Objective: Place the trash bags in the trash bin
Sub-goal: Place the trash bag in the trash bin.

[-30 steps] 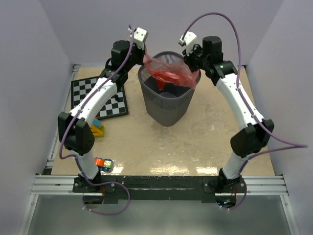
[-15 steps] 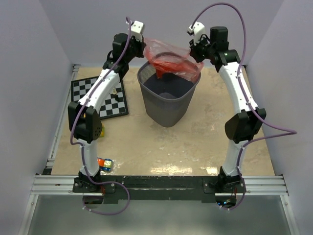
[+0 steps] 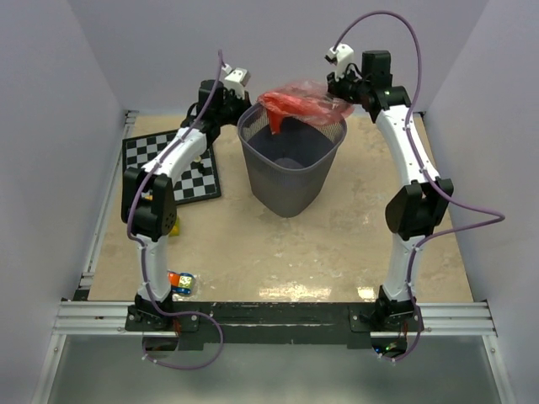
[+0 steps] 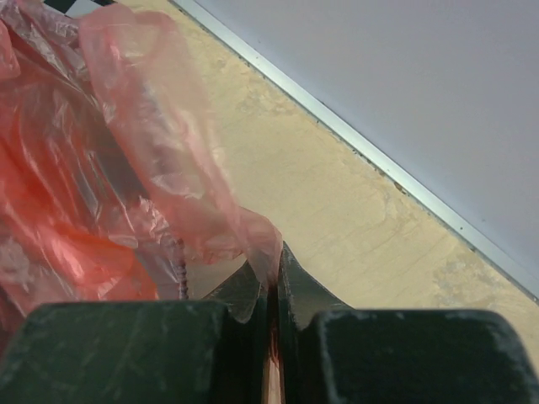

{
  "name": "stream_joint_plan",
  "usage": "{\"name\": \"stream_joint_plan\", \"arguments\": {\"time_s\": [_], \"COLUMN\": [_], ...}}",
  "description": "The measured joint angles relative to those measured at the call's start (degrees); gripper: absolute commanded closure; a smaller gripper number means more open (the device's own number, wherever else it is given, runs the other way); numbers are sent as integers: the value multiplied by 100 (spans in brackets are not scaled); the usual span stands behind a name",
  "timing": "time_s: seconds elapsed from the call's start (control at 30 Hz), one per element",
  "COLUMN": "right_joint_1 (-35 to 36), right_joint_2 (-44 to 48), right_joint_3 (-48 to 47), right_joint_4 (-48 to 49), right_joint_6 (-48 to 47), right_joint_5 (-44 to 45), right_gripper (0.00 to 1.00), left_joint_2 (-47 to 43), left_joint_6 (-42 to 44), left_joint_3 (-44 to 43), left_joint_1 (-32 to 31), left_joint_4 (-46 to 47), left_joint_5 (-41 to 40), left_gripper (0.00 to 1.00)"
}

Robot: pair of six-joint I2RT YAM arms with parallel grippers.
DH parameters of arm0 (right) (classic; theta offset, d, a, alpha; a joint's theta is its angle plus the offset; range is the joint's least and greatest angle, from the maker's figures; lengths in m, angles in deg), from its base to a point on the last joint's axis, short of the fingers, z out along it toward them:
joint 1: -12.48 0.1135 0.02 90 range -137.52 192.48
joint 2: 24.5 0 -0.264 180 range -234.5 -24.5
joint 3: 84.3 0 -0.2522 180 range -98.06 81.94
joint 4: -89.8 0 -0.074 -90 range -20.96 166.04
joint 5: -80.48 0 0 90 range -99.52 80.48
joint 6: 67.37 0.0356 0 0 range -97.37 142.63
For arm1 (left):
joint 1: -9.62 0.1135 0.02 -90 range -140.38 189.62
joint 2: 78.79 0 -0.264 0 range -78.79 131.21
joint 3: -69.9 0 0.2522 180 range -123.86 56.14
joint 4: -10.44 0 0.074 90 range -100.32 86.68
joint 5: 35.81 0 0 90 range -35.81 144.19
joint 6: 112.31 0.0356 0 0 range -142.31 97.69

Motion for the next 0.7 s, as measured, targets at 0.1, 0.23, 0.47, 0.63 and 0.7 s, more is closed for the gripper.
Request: {"name": "stream_joint_plan", "arguments": {"time_s": [0.1, 0.23, 0.47, 0.63, 0.7], "right_joint_1": [-81, -186, -302, -450, -531], "right_joint_2": [31, 52, 299, 546, 634], "right_joint_3": [76, 251, 564, 973, 1259], "right_joint_4": [13, -168, -293, -424, -354], "right_joint_6": [26, 20, -116, -96, -17], "right_joint_5": [-267, -686, -1080, -933, -901], "right_gripper": [90, 87, 74, 61, 56], "left_joint_2": [-2, -22, -511, -1121, -1427], "left_joint_6": [-330, -739, -1134, -1123, -1016], "left_joint_3": [385, 761, 1412, 1768, 1906], "left_joint_1": [94, 214, 304, 507, 614], "left_joint_4": [50, 245, 625, 817, 949], "left_joint_5": [601, 1438, 2103, 2168, 2173], "left_gripper": [100, 100, 100, 100, 100]}}
